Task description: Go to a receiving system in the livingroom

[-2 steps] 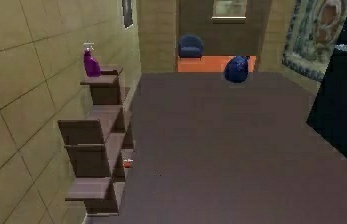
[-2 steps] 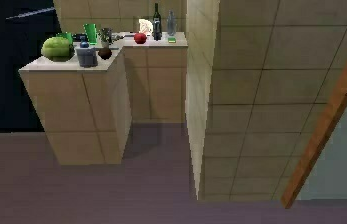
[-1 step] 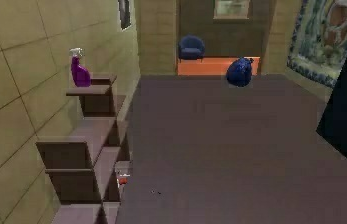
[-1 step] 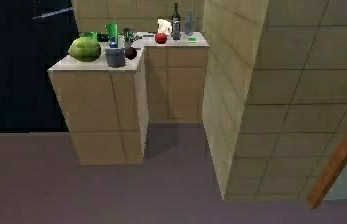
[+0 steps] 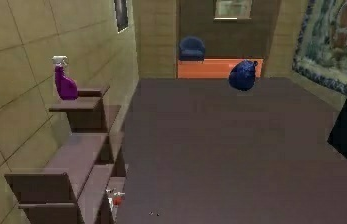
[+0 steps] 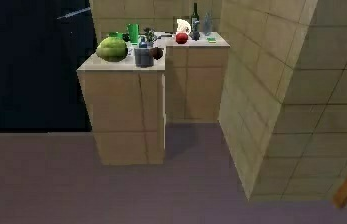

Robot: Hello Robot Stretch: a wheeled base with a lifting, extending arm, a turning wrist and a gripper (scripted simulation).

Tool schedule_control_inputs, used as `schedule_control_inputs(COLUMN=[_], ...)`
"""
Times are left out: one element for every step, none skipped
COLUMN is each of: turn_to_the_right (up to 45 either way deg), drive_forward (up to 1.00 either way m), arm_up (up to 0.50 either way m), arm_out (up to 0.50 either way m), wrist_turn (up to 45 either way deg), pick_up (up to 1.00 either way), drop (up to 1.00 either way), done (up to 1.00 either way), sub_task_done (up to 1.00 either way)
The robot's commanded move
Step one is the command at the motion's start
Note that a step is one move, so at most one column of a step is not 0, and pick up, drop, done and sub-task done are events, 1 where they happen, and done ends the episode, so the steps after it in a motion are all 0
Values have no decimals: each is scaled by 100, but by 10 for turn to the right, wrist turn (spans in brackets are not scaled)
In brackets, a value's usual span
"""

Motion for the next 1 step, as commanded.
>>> schedule_control_inputs(turn_to_the_right=[450], drive_forward=[0], arm_up=[0], arm_out=[0], wrist_turn=[0], pick_up=[0], drop=[0], done=[0], sub_task_done=[0])
